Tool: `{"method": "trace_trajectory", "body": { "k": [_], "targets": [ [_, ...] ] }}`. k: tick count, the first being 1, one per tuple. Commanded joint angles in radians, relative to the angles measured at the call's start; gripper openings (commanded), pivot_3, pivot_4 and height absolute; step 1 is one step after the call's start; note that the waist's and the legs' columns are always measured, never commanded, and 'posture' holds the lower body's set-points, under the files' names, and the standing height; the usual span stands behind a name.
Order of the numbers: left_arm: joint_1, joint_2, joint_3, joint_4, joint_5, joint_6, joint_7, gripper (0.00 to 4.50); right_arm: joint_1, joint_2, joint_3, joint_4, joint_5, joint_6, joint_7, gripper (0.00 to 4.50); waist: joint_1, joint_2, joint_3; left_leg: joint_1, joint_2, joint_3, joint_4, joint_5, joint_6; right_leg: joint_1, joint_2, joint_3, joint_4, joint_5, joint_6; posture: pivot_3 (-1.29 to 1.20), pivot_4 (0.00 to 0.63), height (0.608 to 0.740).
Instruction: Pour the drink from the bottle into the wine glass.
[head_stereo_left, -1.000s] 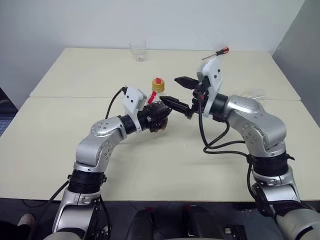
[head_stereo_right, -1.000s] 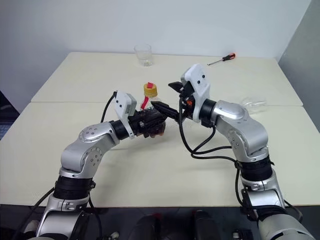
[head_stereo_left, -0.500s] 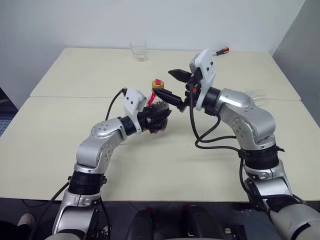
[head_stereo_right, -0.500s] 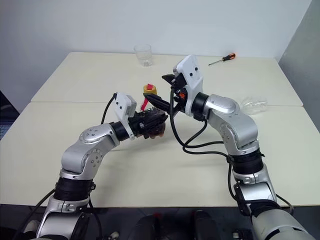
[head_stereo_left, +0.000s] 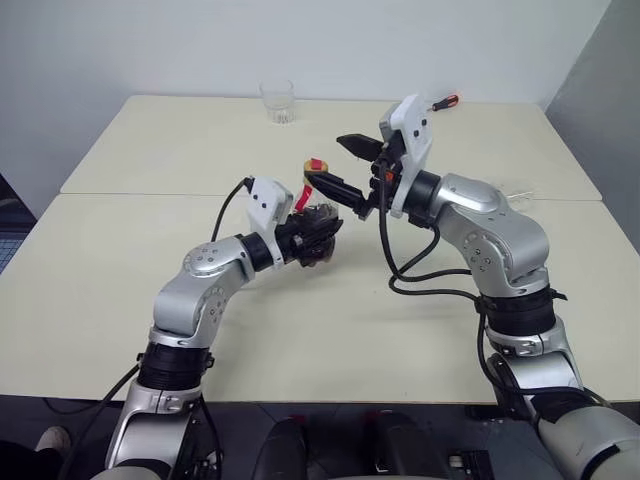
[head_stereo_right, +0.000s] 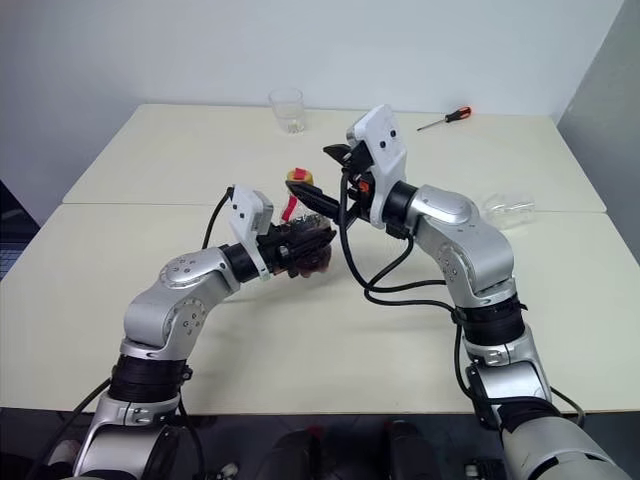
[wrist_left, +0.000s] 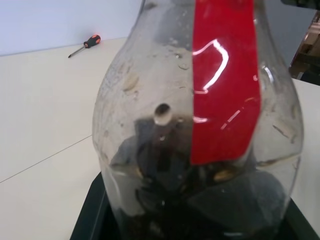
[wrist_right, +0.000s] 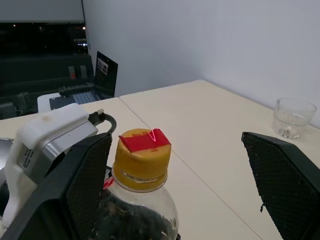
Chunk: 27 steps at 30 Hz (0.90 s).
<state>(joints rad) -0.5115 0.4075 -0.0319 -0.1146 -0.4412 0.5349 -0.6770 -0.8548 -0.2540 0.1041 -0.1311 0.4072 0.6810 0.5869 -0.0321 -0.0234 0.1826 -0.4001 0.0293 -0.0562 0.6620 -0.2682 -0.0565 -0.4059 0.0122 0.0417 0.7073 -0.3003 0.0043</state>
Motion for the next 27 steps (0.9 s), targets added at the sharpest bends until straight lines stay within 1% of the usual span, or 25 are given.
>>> {"method": "trace_trajectory", "body": {
  "k": [1,9,27],
  "targets": [
    [-0.021,-0.003,0.017,-0.044,0.000,-0.029,0.002,1.97,-0.016,-0.008,-0.022,-0.017,-0.008,-0.029,-0.007,4.44,0.000,0.000,0.000,0.000,0.000,0.000,0.000,0.000,0.000,0.000,0.000,0.000,0.000,0.000,0.000,0.00,0.150,0.740],
    [-0.026,-0.005,0.019,-0.038,0.001,-0.030,0.003,1.97,-0.010,-0.023,-0.026,-0.009,-0.014,-0.037,-0.005,4.44,0.000,0.000,0.000,0.000,0.000,0.000,0.000,0.000,0.000,0.000,0.000,0.000,0.000,0.000,0.000,0.00,0.150,0.740],
    [-0.030,-0.001,0.019,-0.032,0.004,-0.034,-0.002,1.97,0.042,-0.105,-0.048,-0.065,0.013,-0.006,0.007,4.44,0.000,0.000,0.000,0.000,0.000,0.000,0.000,0.000,0.000,0.000,0.000,0.000,0.000,0.000,0.000,0.00,0.150,0.740]
  ]
}}
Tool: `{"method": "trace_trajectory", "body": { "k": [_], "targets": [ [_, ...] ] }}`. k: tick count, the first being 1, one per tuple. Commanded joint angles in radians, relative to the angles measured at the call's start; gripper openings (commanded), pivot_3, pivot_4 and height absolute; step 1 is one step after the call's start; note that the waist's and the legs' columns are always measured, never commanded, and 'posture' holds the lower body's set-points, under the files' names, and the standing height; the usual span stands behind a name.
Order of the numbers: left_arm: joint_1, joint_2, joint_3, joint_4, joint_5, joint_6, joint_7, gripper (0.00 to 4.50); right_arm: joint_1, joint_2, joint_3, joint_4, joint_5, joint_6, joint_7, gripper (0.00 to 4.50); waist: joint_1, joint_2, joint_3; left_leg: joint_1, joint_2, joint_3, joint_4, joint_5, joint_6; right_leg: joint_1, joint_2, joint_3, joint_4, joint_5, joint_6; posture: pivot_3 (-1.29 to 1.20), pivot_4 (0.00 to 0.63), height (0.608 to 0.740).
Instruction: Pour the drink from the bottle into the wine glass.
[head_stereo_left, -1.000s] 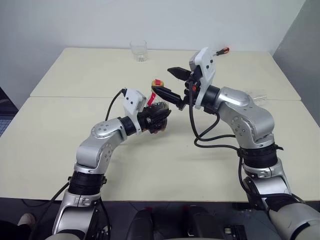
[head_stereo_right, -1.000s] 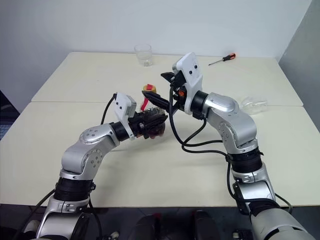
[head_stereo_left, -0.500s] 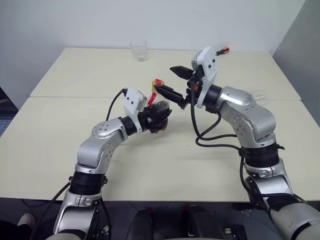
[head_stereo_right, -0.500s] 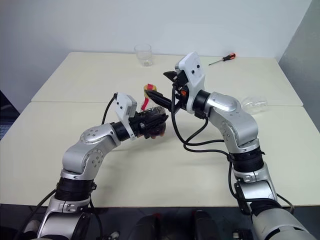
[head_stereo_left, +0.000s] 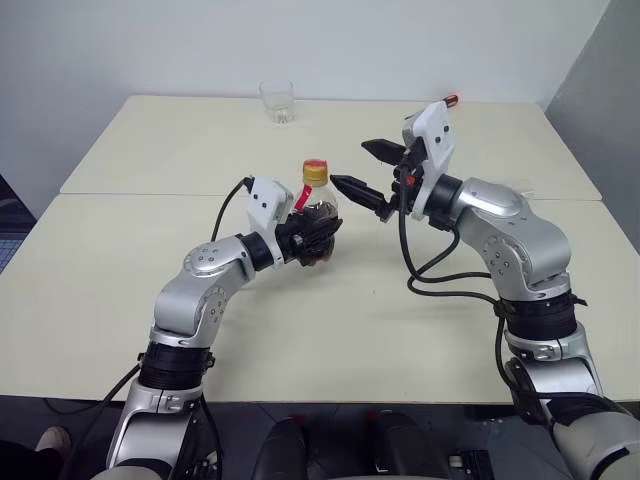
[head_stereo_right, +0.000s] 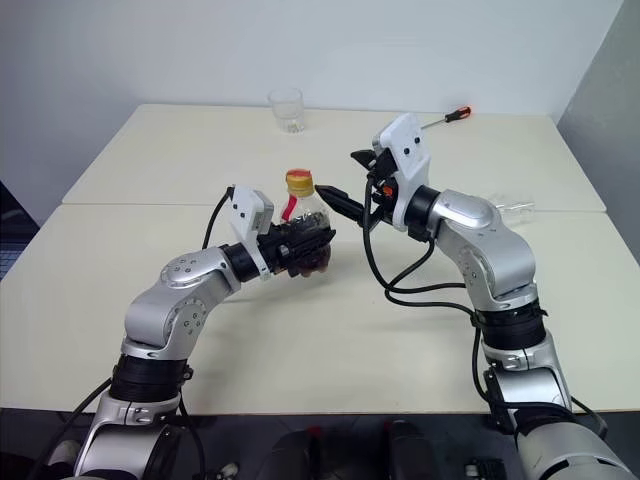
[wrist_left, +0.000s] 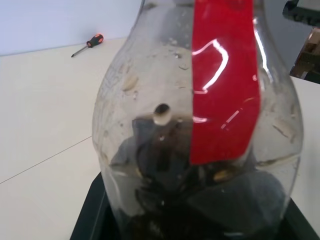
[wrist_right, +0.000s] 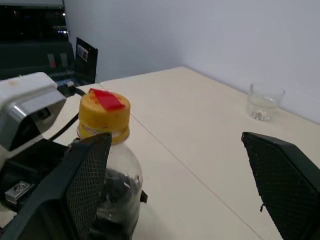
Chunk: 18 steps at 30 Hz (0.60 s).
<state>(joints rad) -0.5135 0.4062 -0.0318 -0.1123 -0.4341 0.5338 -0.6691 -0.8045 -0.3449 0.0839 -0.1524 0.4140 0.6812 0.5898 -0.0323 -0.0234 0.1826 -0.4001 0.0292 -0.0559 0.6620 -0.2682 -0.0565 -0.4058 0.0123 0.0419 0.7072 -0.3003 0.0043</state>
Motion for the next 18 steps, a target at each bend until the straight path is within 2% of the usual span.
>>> {"method": "trace_trajectory", "body": {
  "k": [1,10,18],
  "targets": [
    [-0.029,0.001,0.019,-0.032,-0.003,-0.033,-0.011,1.97,-0.005,-0.019,-0.028,-0.045,0.006,-0.006,0.006,4.44,0.000,0.000,0.000,0.000,0.000,0.000,0.000,0.000,0.000,0.000,0.000,0.000,0.000,0.000,0.000,0.00,0.150,0.740],
    [-0.038,0.001,0.017,-0.022,-0.001,-0.035,-0.016,1.97,0.026,-0.036,-0.033,-0.067,0.038,-0.003,0.033,4.44,0.000,0.000,0.000,0.000,0.000,0.000,0.000,0.000,0.000,0.000,0.000,0.000,0.000,0.000,0.000,0.00,0.150,0.740],
    [-0.045,-0.006,0.017,-0.018,0.003,-0.036,-0.013,1.97,0.008,0.010,-0.056,-0.101,0.113,0.026,0.023,4.44,0.000,0.000,0.000,0.000,0.000,0.000,0.000,0.000,0.000,0.000,0.000,0.000,0.000,0.000,0.000,0.00,0.150,0.740]
  ]
}}
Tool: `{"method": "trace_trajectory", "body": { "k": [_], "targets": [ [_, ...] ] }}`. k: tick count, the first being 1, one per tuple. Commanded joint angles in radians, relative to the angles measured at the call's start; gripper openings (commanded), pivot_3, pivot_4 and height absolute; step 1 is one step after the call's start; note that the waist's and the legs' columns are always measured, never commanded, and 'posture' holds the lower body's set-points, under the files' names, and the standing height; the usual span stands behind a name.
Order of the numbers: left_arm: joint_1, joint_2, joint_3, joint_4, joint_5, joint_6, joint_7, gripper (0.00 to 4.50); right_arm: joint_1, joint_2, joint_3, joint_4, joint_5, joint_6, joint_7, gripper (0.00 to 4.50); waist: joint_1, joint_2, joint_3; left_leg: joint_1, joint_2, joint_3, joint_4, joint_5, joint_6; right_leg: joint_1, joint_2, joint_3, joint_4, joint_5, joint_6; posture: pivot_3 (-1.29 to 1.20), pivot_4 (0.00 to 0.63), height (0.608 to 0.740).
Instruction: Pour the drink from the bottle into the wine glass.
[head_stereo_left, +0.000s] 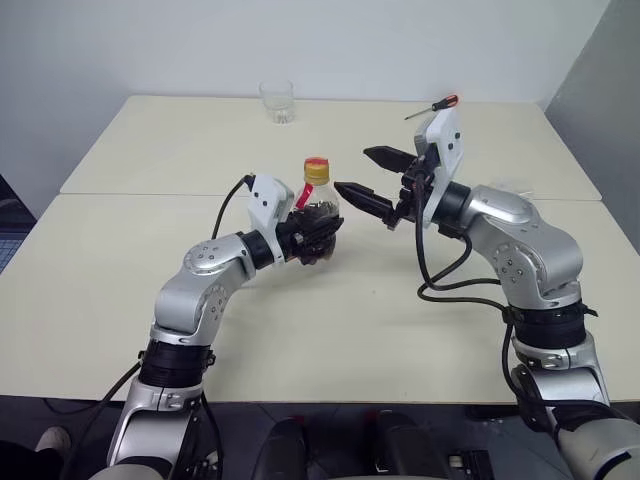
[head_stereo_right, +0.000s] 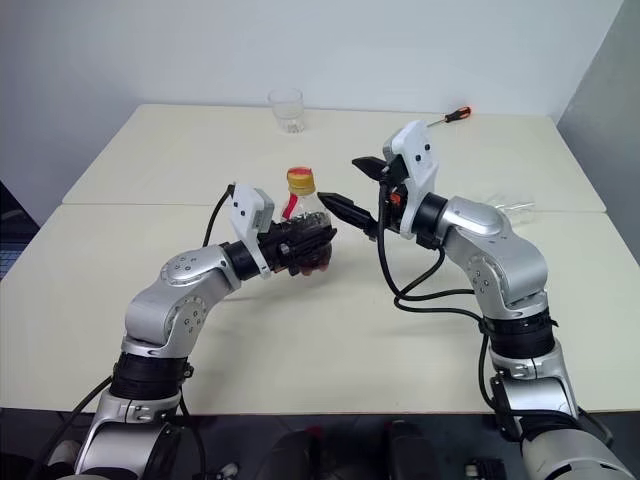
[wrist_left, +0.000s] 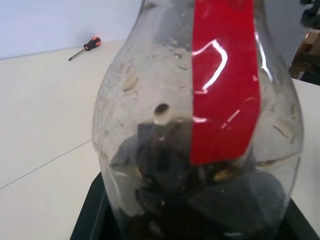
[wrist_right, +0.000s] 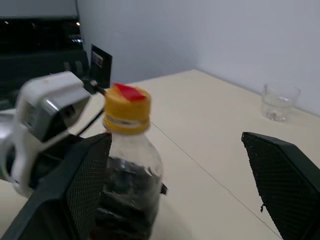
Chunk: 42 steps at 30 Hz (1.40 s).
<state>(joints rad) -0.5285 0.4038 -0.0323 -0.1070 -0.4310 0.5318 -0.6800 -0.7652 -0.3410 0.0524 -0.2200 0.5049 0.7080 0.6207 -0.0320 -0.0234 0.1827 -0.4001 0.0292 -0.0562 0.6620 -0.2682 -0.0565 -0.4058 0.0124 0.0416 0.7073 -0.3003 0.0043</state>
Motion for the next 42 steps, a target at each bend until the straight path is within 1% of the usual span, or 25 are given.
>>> {"method": "trace_trajectory", "body": {
  "k": [1,9,19,28,42],
  "targets": [
    [-0.027,-0.004,0.017,-0.025,0.000,-0.033,-0.003,1.97,-0.037,0.016,-0.021,-0.029,0.020,-0.001,-0.015,4.44,0.000,0.000,0.000,0.000,0.000,0.000,0.000,0.000,0.000,0.000,0.000,0.000,0.000,0.000,0.000,0.00,0.150,0.740],
    [-0.027,-0.009,0.017,-0.026,0.002,-0.034,-0.001,1.97,-0.081,0.079,0.008,0.021,-0.017,-0.033,-0.043,4.44,0.000,0.000,0.000,0.000,0.000,0.000,0.000,0.000,0.000,0.000,0.000,0.000,0.000,0.000,0.000,0.00,0.150,0.740],
    [-0.019,-0.010,0.020,-0.035,0.005,-0.037,0.003,1.97,-0.091,0.094,0.024,0.063,-0.058,-0.072,-0.032,4.44,0.000,0.000,0.000,0.000,0.000,0.000,0.000,0.000,0.000,0.000,0.000,0.000,0.000,0.000,0.000,0.00,0.150,0.740],
    [-0.021,-0.014,0.019,-0.031,0.007,-0.042,0.002,1.97,-0.091,0.084,0.026,0.073,-0.076,-0.077,-0.032,4.44,0.000,0.000,0.000,0.000,0.000,0.000,0.000,0.000,0.000,0.000,0.000,0.000,0.000,0.000,0.000,0.00,0.150,0.740],
    [-0.028,-0.020,0.018,-0.025,0.011,-0.046,0.007,1.97,-0.047,0.013,-0.003,0.035,-0.072,-0.055,-0.018,4.44,0.000,0.000,0.000,0.000,0.000,0.000,0.000,0.000,0.000,0.000,0.000,0.000,0.000,0.000,0.000,0.00,0.150,0.740]
  ]
}}
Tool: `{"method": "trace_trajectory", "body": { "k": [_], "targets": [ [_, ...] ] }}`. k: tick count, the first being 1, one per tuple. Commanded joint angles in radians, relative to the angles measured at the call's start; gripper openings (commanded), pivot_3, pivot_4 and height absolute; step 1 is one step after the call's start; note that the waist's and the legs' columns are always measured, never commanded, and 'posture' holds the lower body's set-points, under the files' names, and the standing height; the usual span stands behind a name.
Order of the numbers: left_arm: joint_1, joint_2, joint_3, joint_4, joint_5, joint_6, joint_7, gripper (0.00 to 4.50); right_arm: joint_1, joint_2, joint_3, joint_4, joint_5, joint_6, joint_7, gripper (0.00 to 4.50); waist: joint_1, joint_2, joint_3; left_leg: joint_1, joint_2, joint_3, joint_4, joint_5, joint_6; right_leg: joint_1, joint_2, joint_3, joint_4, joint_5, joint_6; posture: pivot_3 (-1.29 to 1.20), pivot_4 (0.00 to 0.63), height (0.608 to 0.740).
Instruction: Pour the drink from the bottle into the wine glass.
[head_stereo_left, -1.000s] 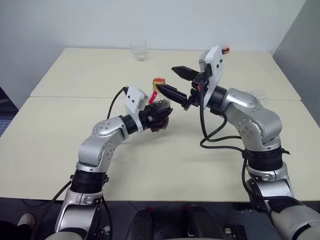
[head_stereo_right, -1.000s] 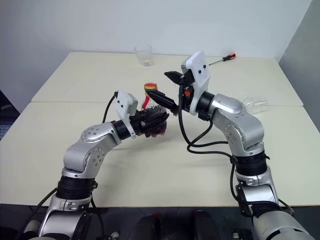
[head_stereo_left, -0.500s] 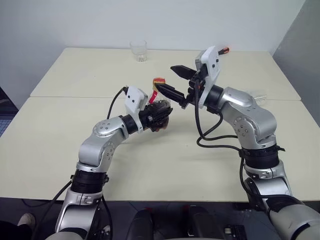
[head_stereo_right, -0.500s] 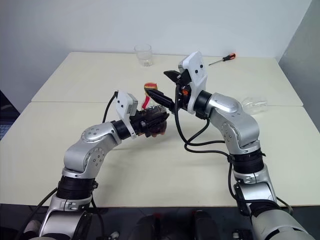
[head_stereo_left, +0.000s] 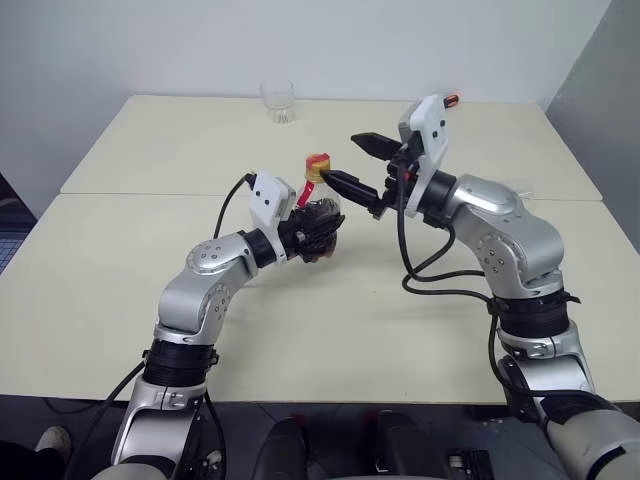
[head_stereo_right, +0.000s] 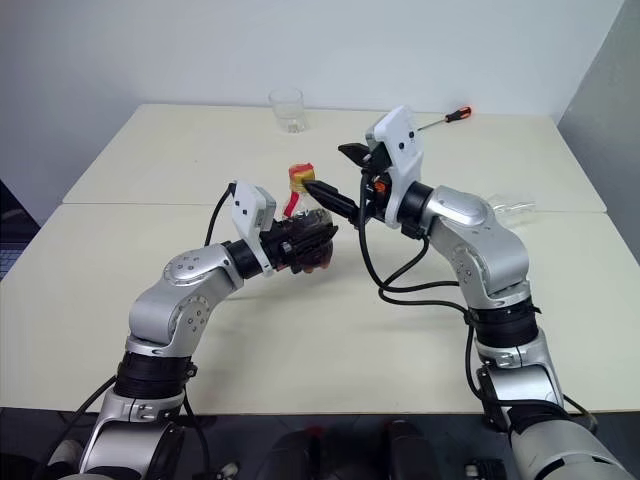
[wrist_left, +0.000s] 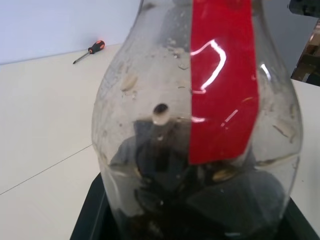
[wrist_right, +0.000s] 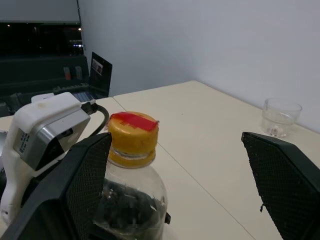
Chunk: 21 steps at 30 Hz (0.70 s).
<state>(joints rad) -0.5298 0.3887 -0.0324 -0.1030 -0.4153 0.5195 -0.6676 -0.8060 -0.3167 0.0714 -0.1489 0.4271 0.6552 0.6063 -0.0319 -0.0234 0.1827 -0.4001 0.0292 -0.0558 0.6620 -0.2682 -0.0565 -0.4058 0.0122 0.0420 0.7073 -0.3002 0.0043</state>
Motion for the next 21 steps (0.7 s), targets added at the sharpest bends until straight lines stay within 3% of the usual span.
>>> {"method": "trace_trajectory", "body": {
  "k": [1,11,21],
  "targets": [
    [-0.027,-0.005,0.018,-0.027,-0.004,-0.035,-0.006,1.97,-0.004,-0.012,-0.022,-0.039,0.007,-0.001,-0.004,4.44,0.000,0.000,0.000,0.000,0.000,0.000,0.000,0.000,0.000,0.000,0.000,0.000,0.000,0.000,0.000,0.00,0.150,0.740],
    [-0.034,-0.006,0.016,-0.017,-0.001,-0.039,-0.007,1.97,0.013,-0.017,-0.035,-0.059,0.065,0.034,0.027,4.44,0.000,0.000,0.000,0.000,0.000,0.000,0.000,0.000,0.000,0.000,0.000,0.000,0.000,0.000,0.000,0.00,0.150,0.740],
    [-0.025,-0.008,0.012,-0.027,-0.003,-0.034,-0.007,1.97,-0.046,0.059,-0.043,-0.020,0.136,0.077,0.010,4.44,-0.001,0.000,0.000,0.000,0.000,0.000,0.000,0.000,0.000,0.000,0.000,0.000,0.000,0.000,0.000,0.00,0.150,0.740]
  ]
}}
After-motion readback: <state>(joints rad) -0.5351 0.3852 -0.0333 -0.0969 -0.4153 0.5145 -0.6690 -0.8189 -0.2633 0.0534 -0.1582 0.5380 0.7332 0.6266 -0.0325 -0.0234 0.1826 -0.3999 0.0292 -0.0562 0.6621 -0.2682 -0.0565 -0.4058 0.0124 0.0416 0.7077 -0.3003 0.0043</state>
